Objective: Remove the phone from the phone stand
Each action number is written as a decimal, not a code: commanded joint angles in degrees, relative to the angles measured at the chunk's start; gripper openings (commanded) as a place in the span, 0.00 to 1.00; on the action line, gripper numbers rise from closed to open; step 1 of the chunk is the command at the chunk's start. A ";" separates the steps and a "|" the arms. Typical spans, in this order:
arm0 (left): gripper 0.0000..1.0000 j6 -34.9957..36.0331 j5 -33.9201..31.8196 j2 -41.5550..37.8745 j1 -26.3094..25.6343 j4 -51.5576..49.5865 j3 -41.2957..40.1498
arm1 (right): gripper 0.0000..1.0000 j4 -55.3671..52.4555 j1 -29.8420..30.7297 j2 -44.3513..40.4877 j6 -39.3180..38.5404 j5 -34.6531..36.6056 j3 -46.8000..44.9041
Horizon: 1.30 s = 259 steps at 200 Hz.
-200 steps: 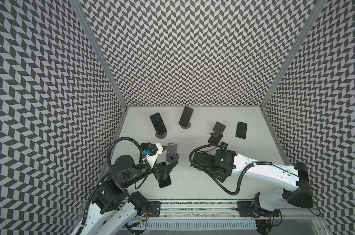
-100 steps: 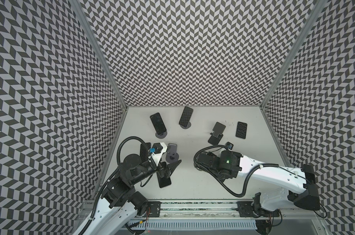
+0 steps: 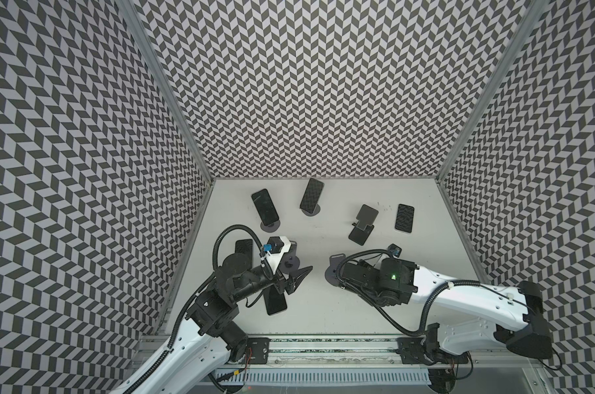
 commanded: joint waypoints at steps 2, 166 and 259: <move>0.84 0.33 0.68 1.47 -2.04 6.95 -2.12 | 0.84 -0.61 -0.08 -1.16 3.74 -0.62 -0.83; 0.92 4.08 4.38 1.18 -4.79 22.71 -16.82 | 0.84 -0.60 -1.55 1.45 7.32 -1.38 -3.65; 0.93 5.58 2.38 -0.18 -5.93 21.07 -17.02 | 0.88 -0.60 -8.24 3.62 2.02 -0.88 -2.90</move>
